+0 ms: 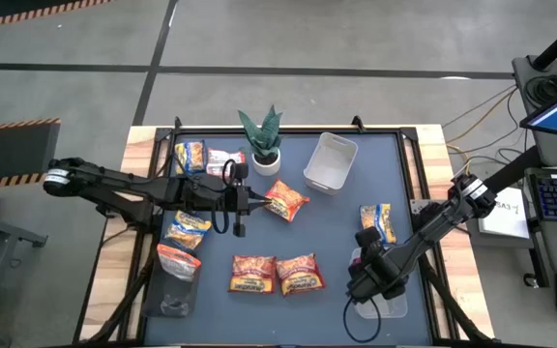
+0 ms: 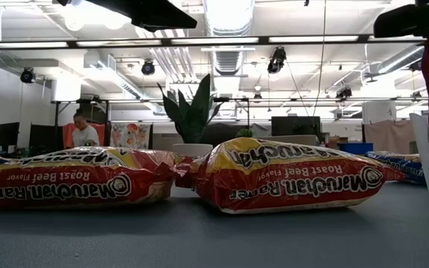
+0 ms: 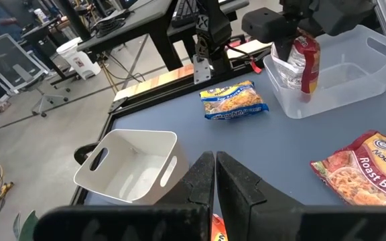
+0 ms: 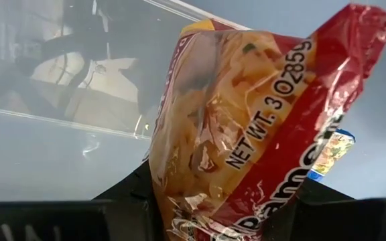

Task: Sort Maruchan noodles
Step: Put the middle right red instant noodle pack into the transparent bin

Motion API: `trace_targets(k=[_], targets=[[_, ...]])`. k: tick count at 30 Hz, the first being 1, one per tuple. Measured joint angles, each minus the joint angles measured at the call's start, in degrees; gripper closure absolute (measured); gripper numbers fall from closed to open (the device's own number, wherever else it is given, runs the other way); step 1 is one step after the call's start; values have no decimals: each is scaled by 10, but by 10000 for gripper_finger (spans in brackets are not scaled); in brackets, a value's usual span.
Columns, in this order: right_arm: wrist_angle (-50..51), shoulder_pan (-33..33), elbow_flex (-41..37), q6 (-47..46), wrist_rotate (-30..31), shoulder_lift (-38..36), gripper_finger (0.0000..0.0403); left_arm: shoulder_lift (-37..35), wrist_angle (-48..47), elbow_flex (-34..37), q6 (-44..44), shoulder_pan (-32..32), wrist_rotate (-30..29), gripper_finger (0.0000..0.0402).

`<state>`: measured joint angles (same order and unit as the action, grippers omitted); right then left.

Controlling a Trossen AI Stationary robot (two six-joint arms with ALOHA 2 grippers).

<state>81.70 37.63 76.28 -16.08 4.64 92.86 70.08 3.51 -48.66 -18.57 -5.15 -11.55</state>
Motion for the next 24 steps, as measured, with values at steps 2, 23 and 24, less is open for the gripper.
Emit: trace_targets(k=[2, 23, 24], targets=[[0, 0, -1, 2, -6, 0, 251, 0, 0, 0, 0, 0, 0, 402], [-16, 0, -18, -5, 15, -2, 209, 0, 0, 1, 0, 0, 0, 402], [-15, 0, -18, -4, 15, -2, 206, 0, 0, 1, 0, 0, 0, 402]])
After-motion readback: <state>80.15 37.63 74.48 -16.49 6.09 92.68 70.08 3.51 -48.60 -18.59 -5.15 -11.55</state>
